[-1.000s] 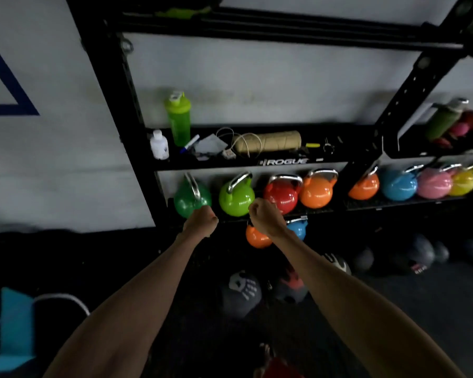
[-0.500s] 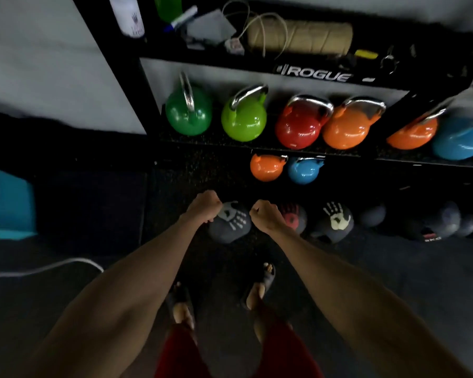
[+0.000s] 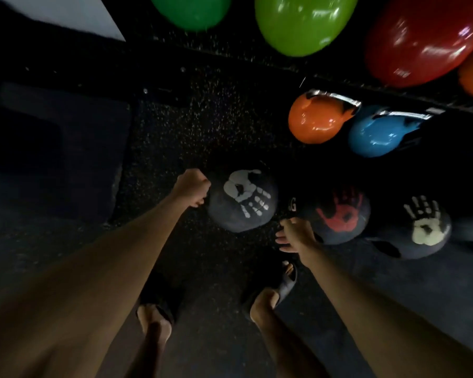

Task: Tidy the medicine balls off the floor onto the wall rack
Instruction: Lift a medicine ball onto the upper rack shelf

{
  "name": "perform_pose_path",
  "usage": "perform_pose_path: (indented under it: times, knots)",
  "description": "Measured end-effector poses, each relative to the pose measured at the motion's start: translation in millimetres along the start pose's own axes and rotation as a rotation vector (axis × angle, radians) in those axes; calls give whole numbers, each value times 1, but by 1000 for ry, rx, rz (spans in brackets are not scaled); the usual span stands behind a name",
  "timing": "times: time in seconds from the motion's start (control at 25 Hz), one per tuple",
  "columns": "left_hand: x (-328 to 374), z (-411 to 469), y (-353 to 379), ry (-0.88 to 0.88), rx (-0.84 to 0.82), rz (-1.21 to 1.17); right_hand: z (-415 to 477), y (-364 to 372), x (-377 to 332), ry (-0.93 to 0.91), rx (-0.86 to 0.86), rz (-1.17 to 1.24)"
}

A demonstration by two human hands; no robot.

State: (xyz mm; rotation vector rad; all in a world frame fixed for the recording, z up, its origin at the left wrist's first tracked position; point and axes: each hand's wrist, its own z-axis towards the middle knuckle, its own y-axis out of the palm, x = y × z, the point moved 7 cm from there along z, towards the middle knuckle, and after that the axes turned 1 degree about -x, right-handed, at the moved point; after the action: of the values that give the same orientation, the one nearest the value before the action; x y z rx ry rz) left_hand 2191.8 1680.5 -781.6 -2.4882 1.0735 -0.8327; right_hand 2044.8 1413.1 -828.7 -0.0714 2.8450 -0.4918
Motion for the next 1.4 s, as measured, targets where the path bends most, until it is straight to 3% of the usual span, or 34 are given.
perform_pose_path:
  times: [0.24,0.44,0.68,0.88,1.04,1.4]
  knots:
    - [-29,105,48,-92,30,-228,113,44,46,189,-129,524]
    - [-16,147,84,-129,-49,-275,162,70,46,199,-263,808]
    - [-34,145,94,-110,120,-464,165,81,49,189,-175,776]
    - [-113,130,101,-342,73,-698,150,93,70,246,-139,782]
    - [-158,109,118,-565,-165,-609,142,112,75,274,-191,656]
    - [-194,81,128,-714,-135,-737,165,125,98,332,-104,478]
